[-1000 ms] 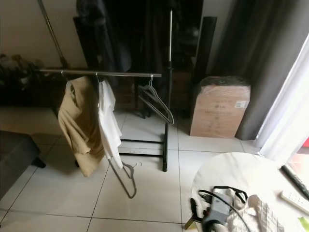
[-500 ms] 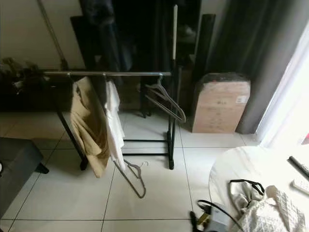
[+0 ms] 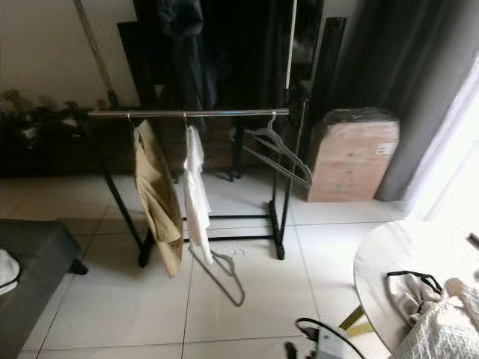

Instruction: Hang hanger

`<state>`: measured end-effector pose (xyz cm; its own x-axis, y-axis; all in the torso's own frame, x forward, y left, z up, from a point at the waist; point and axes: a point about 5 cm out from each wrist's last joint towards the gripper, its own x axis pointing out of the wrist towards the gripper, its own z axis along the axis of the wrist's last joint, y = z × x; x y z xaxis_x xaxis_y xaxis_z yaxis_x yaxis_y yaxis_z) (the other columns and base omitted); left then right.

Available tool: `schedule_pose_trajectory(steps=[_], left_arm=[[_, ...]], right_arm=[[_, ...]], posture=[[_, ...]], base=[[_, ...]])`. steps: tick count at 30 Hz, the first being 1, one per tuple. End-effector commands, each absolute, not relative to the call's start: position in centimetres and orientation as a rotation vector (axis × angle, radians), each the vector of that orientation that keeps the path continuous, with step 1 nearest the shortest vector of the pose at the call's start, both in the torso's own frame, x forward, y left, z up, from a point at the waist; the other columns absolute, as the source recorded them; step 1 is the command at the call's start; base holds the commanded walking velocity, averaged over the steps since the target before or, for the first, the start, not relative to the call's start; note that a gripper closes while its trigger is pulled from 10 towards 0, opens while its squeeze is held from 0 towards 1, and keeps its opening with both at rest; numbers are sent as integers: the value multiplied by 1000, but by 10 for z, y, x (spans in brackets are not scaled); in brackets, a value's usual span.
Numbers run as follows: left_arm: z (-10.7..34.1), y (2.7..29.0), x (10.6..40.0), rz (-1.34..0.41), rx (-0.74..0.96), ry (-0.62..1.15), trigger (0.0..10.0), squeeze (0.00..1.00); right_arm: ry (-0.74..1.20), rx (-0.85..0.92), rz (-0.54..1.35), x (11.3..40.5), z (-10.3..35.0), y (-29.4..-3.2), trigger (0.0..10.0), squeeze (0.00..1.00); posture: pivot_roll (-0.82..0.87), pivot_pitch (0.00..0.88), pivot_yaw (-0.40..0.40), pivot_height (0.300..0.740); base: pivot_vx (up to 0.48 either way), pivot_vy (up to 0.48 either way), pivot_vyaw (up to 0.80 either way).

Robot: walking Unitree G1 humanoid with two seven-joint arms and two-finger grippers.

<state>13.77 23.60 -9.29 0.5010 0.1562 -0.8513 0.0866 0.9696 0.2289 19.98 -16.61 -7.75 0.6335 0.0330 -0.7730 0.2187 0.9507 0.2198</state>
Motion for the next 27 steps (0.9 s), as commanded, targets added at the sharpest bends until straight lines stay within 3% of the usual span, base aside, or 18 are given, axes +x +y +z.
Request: schedule_pose_trajectory(steps=[1, 4, 12, 27], left_arm=[[-92, 231, 142, 31, 248, 1035, 10000, 0], [-92, 231, 142, 31, 248, 1035, 10000, 0], [-92, 231, 142, 26, 251, 1034, 10000, 0], [-93, 231, 141, 24, 251, 1037, 10000, 0]], right_arm=[[913, 291, -142, 190, -82, -177, 10000, 0], [917, 296, -144, 189, -82, -176, 10000, 0], [914, 278, -111, 191, -82, -172, 10000, 0], [920, 258, -96, 189, -83, -171, 10000, 0]], posture=[[1, 0, 30, 740], [0, 0, 30, 740], [0, 0, 33, 740], [7, 0, 30, 740]], base=[[0, 0, -775], [0, 0, -777], [0, 0, 0], [323, 0, 0]])
